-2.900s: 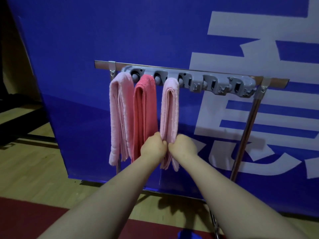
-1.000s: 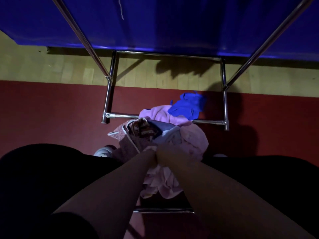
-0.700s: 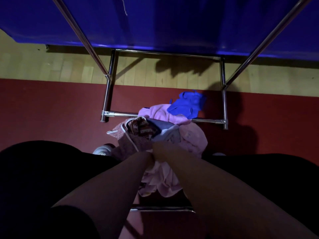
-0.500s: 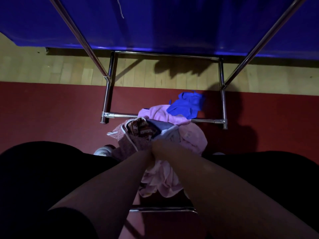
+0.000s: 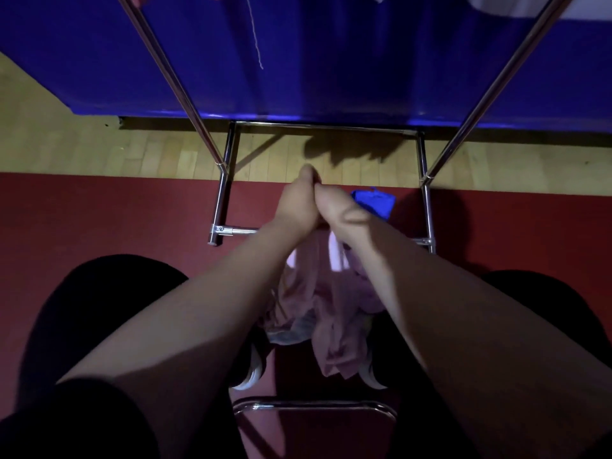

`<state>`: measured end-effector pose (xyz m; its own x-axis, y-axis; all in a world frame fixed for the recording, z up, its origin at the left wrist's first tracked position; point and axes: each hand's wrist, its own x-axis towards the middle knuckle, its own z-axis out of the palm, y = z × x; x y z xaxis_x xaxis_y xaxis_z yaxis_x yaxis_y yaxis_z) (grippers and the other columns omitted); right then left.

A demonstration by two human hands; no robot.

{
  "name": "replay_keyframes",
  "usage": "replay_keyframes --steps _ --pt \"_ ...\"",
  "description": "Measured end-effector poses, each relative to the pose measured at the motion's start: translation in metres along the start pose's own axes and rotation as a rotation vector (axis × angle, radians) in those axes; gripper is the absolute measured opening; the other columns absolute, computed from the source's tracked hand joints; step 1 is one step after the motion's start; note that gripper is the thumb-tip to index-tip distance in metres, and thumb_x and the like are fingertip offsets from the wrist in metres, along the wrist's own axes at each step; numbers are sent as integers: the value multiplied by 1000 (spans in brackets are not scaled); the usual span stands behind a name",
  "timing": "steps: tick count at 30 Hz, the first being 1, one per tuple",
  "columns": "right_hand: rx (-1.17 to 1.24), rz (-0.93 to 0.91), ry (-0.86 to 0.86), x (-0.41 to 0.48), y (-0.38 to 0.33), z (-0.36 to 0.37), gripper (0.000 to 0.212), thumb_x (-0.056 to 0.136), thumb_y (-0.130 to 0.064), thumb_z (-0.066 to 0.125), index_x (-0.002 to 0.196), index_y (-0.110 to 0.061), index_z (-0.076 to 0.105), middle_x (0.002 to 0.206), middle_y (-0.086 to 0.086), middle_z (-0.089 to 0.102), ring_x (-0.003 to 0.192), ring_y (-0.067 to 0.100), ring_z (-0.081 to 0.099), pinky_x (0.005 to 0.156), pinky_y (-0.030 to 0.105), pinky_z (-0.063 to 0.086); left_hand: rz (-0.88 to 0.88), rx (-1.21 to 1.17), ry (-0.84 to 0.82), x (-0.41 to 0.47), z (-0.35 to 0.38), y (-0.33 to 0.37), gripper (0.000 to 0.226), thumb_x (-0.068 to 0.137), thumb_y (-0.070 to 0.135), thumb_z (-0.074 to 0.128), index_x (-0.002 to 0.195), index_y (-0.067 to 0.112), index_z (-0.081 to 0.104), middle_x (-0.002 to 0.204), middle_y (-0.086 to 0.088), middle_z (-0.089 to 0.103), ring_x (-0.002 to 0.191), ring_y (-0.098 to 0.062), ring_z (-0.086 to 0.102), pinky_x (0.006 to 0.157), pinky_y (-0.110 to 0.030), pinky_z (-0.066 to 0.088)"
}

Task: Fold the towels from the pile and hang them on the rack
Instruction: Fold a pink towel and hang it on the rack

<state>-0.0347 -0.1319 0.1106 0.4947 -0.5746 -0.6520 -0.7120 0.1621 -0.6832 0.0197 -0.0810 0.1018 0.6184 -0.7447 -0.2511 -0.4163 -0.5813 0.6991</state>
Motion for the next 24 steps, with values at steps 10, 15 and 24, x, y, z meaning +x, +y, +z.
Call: replay_keyframes --steps 10,15,24 --pt "383 -249 -151 -53 -64 -54 26 86 5 40 70 -12 52 51 2 53 48 11 55 56 23 50 324 -97 139 2 -77 50 34 67 10 64 100 9 54 82 -4 58 74 -18 52 59 -19 38" --pt "312 -135 21 -35 -54 -58 13 87 2 53 87 -10 58 69 4 58 54 12 57 51 23 49 278 -224 26 0 -66 38 40 69 2 74 104 6 54 87 -7 59 74 -18 56 67 -32 49" --pt "399 -444 6 -28 -86 -80 26 93 -1 51 90 -21 68 111 17 64 86 25 69 67 32 57 46 -323 -184 27 -95 39 20 80 0 61 96 12 64 84 -12 68 73 -17 61 70 -37 57"
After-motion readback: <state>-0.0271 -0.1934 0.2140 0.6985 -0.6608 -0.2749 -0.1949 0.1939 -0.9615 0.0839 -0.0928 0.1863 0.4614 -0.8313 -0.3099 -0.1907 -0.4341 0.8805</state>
